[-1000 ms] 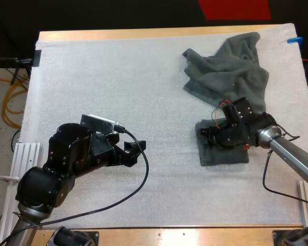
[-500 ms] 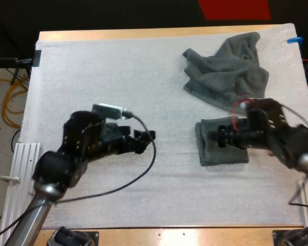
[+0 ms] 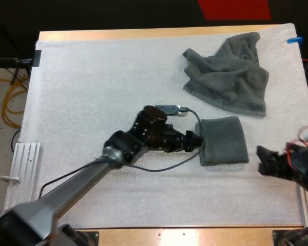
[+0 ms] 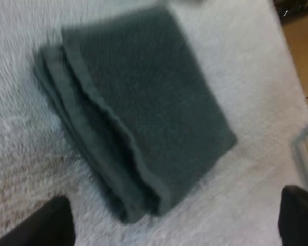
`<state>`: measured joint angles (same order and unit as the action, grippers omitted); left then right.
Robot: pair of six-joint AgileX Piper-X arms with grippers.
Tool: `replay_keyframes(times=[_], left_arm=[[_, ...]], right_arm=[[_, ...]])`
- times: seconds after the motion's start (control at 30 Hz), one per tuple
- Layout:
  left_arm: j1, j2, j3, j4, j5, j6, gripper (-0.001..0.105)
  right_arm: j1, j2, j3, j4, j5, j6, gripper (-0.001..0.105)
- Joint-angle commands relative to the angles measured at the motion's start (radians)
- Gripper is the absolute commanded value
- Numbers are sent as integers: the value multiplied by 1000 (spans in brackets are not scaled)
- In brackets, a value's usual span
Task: Pick towel from pile fold and stack
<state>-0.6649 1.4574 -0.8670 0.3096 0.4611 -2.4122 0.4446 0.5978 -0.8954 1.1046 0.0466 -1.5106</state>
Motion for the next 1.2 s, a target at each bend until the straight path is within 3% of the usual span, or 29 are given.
replay_keyframes(times=[0.0,0.23,0.4,0.67,0.87,1.17], left_arm=[[-11,31,-3,-36,4,-27,77],[-13,186,-3,-104,14,-108,77],[-13,268,-3,-115,77,-146,77],[-13,284,-3,-215,120,-176,77],[-14,320,-11,-281,133,-260,77],[-14,368,-107,-166,116,-299,76]], right_arm=[[1,-35,-1,47,30,-8,70],[1,-131,-1,132,70,15,70],[1,-138,-1,143,70,15,70],[1,-138,-1,143,73,11,70],[1,-138,-1,143,73,11,70],[1,-138,-1,143,73,11,70]])
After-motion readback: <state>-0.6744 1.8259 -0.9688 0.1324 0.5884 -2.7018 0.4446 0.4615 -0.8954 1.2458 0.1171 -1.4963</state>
